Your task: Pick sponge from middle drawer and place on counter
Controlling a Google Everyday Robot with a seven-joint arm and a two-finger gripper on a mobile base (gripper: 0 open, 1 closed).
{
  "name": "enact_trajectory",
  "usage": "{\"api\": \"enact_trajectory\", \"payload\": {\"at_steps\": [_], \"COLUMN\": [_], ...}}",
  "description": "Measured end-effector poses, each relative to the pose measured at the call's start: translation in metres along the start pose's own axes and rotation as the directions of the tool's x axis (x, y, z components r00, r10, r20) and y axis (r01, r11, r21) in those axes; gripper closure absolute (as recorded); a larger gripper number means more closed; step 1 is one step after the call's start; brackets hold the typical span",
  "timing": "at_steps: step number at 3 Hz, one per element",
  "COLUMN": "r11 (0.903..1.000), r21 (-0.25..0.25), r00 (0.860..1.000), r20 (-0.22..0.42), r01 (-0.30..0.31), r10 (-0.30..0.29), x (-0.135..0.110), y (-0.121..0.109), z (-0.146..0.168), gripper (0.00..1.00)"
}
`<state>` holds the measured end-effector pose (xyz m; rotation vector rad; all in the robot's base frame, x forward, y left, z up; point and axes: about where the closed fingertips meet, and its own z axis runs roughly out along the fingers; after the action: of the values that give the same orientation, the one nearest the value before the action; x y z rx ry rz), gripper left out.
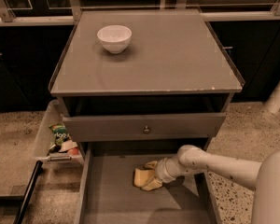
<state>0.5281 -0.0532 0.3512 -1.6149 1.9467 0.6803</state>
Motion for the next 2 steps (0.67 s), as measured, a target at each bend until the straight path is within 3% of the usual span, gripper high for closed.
{"api": "enact_trajectory", "payload": {"at_steps": [2], "r11": [1.0], "r21": [0.0], "r00": [1.0], "r20": [0.0], "r01": [0.0], "r10": [0.0], "x": [0.0], "y": [0.0], "z": [0.0], "gripper": [0.89]}}
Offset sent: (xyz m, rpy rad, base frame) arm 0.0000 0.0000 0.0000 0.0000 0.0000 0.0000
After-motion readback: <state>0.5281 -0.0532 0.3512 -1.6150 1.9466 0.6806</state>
